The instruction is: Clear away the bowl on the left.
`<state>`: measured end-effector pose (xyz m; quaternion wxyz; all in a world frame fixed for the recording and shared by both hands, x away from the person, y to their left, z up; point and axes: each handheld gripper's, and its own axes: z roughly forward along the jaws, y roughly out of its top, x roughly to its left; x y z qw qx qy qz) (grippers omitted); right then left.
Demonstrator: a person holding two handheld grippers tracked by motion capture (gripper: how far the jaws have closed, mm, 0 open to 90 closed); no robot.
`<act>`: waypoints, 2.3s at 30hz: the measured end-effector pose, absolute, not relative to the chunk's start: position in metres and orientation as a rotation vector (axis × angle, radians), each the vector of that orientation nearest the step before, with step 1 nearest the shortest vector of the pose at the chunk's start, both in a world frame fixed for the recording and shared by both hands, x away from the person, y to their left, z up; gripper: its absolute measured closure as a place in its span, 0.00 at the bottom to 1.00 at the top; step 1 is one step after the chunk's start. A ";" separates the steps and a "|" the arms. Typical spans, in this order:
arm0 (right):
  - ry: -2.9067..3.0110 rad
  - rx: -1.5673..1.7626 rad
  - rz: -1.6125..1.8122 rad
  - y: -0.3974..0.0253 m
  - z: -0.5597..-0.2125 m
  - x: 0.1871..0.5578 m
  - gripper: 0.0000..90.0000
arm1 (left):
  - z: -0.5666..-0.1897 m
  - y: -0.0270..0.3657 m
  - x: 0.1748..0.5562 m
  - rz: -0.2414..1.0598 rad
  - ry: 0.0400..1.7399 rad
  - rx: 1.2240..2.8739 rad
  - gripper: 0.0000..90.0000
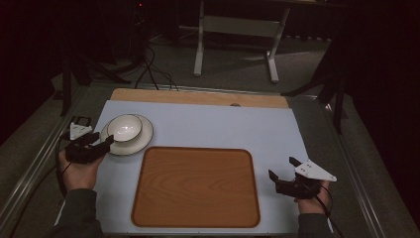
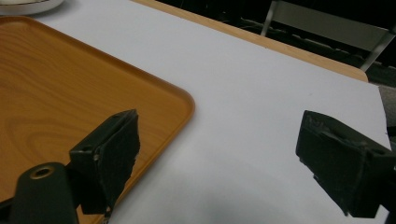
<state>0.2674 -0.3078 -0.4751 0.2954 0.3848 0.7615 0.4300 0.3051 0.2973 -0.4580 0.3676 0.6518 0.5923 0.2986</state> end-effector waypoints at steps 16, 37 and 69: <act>1.979 1.029 1.168 -0.311 -0.472 0.265 0.15 | -0.473 0.299 0.347 0.754 1.641 1.645 0.49; 1.965 1.023 1.185 -0.313 -0.470 0.264 0.15 | -0.499 0.296 0.374 0.656 1.829 1.636 0.59; 1.915 1.000 1.210 -0.315 -0.466 0.259 0.15 | -0.510 0.301 0.383 0.440 2.040 1.431 0.88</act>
